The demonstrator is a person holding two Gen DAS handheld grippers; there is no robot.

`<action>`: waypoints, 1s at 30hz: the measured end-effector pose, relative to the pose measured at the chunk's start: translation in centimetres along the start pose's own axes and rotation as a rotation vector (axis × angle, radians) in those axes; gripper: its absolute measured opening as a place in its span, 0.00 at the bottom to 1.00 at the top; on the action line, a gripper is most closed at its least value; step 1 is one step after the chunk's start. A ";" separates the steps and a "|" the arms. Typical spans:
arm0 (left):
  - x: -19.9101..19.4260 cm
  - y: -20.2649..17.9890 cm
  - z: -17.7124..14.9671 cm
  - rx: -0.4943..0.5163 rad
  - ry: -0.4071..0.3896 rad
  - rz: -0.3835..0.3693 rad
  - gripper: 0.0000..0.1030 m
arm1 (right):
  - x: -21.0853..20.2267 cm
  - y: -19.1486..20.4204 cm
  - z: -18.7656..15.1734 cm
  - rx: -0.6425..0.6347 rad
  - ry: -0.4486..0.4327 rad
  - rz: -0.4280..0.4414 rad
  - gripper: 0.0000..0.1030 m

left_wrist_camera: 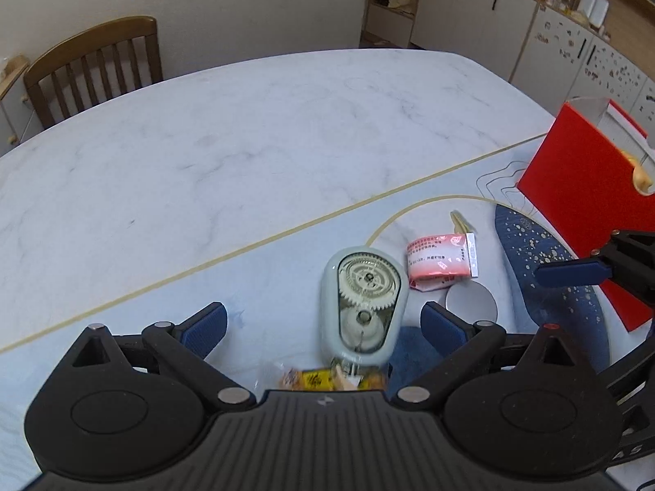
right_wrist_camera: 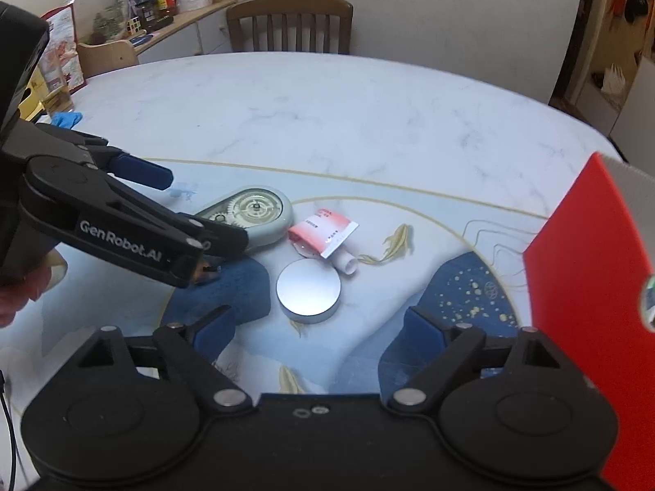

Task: Organize objects
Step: 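Withdraw both grippers from the box toward the correction-tape dispenser, then grasp the green correction-tape dispenser with the left gripper while the right grasps the silver tin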

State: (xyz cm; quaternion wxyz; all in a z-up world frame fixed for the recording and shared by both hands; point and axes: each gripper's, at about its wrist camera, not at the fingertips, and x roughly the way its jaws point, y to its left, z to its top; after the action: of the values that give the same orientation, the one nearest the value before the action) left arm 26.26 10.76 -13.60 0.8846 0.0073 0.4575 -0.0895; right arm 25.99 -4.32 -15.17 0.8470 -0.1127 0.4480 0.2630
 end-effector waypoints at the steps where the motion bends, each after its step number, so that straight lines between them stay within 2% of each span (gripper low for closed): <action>1: 0.2 -0.1 0.1 0.007 0.000 -0.004 0.98 | 0.3 0.0 0.1 0.002 0.004 -0.001 0.82; 9: 2.1 -0.6 0.4 0.056 0.024 -0.017 0.98 | 1.3 -0.4 0.3 0.034 0.015 -0.001 0.69; 23: 2.5 -0.2 0.5 0.084 -0.015 -0.013 0.96 | 1.6 0.1 0.5 0.025 -0.004 -0.013 0.54; 27: 2.5 -0.5 0.7 0.093 -0.019 -0.007 0.88 | 1.7 0.1 0.7 0.028 -0.004 -0.014 0.49; 30: 2.2 -0.7 0.7 0.109 -0.022 -0.007 0.75 | 1.7 0.1 0.8 0.036 -0.001 -0.018 0.43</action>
State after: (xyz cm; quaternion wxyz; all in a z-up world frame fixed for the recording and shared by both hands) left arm 27.96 9.64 -14.97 0.8875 0.0528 0.4425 -0.1174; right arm 27.27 -3.27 -16.05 0.8516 -0.1014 0.4510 0.2471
